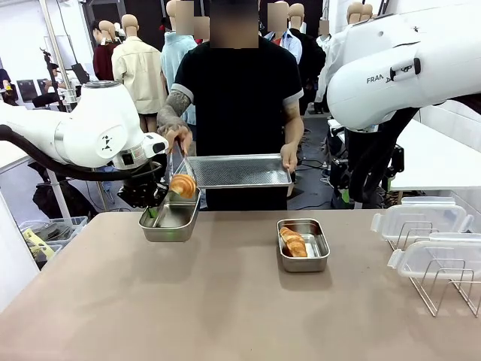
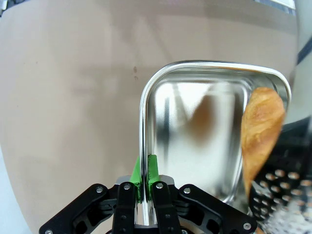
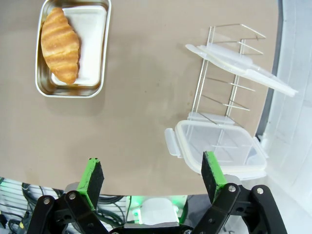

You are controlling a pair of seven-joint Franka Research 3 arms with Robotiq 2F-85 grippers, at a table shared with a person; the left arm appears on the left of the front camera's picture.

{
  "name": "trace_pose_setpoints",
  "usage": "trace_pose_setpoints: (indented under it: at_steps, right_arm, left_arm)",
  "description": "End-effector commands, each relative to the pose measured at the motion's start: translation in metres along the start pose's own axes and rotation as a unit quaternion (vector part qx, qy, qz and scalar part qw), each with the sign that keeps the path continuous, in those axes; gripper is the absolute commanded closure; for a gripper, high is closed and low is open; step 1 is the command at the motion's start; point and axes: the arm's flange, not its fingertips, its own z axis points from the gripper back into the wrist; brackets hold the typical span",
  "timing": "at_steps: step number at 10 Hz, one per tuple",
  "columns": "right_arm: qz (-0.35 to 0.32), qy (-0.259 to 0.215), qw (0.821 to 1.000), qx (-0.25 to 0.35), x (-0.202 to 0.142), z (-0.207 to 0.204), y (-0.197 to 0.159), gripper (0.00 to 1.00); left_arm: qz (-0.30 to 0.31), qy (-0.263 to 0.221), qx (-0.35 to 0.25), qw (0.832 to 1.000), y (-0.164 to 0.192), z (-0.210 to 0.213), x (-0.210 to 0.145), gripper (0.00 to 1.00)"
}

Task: Place the bread in airtight containers.
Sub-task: Once an object is inside an Airtight Container , place the container in the center of the table.

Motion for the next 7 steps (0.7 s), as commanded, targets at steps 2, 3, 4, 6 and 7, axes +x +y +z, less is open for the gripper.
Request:
trace_pose_setpoints:
  at_steps: [2,3,4,6,7]
  right_arm:
    - [-0.002,-0.005,1.0,0.004,-0.0004,-0.0011,0.0005,0.0]
    - [-0.002,-0.005,1.0,0.004,-0.0004,-0.0011,0.0005,0.0]
    - [-0.002,-0.005,1.0,0.004,-0.0004,-0.0011,0.0005,0.0]
    - [-0.002,-0.005,1.0,0.004,-0.0004,-0.0011,0.0005,0.0]
    - [-0.002,-0.005,1.0,0.004,-0.0004,-0.0011,0.0005,0.0]
  left_arm:
    - [-0.002,-0.004,0.0,1.0,0.0015,0.0033,0.0011,1.0]
    - [-0.002,-0.004,0.0,1.0,0.0015,0.0033,0.0011,1.0]
    - [-0.002,-0.004,0.0,1.0,0.0015,0.0033,0.0011,1.0]
    - [-0.002,-0.004,0.0,1.0,0.0015,0.0033,0.0011,1.0]
    - [-0.002,-0.004,0.0,1.0,0.0015,0.0033,0.0011,1.0]
